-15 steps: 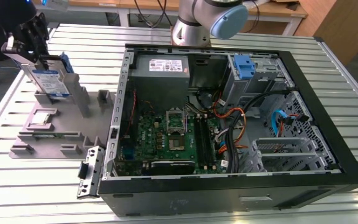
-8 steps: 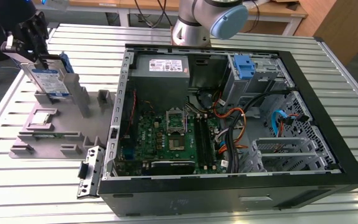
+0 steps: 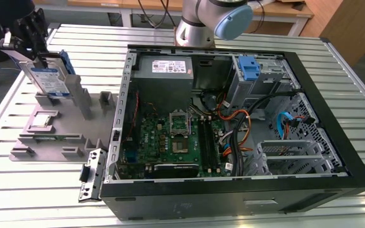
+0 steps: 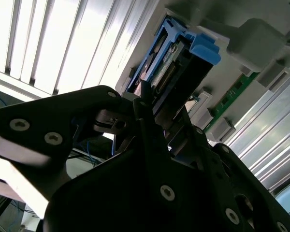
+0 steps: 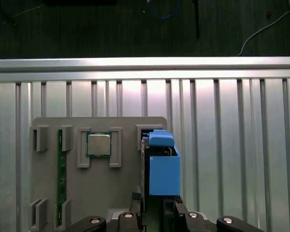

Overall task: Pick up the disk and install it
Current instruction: 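Pick up the disk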

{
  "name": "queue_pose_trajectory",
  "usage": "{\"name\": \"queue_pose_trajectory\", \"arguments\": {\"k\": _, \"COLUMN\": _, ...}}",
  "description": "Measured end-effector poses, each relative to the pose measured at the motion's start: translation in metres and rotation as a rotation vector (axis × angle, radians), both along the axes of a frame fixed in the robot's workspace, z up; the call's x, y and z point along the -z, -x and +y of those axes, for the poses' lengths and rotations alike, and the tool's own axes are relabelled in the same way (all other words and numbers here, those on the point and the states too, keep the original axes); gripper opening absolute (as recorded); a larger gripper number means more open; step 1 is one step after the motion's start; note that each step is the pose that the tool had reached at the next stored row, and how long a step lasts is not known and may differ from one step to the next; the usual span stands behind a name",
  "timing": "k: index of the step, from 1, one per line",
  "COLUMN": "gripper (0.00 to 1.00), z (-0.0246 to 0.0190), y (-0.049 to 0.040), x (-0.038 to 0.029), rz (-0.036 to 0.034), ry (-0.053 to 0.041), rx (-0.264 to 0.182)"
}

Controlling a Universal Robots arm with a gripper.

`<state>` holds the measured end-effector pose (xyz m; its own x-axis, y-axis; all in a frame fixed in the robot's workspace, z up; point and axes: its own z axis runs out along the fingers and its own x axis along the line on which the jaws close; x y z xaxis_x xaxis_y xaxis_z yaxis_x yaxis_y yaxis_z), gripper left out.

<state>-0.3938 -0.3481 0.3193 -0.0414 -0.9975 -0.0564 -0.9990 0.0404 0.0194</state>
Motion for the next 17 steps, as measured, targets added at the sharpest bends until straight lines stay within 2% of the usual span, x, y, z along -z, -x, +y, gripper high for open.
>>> {"name": "queue_pose_trajectory", "arguments": {"k": 17, "gripper": 0.35, "z": 0.0, "y": 0.0, "x": -0.0205, "rz": 0.0, "ry": 0.0, "rx": 0.0}}
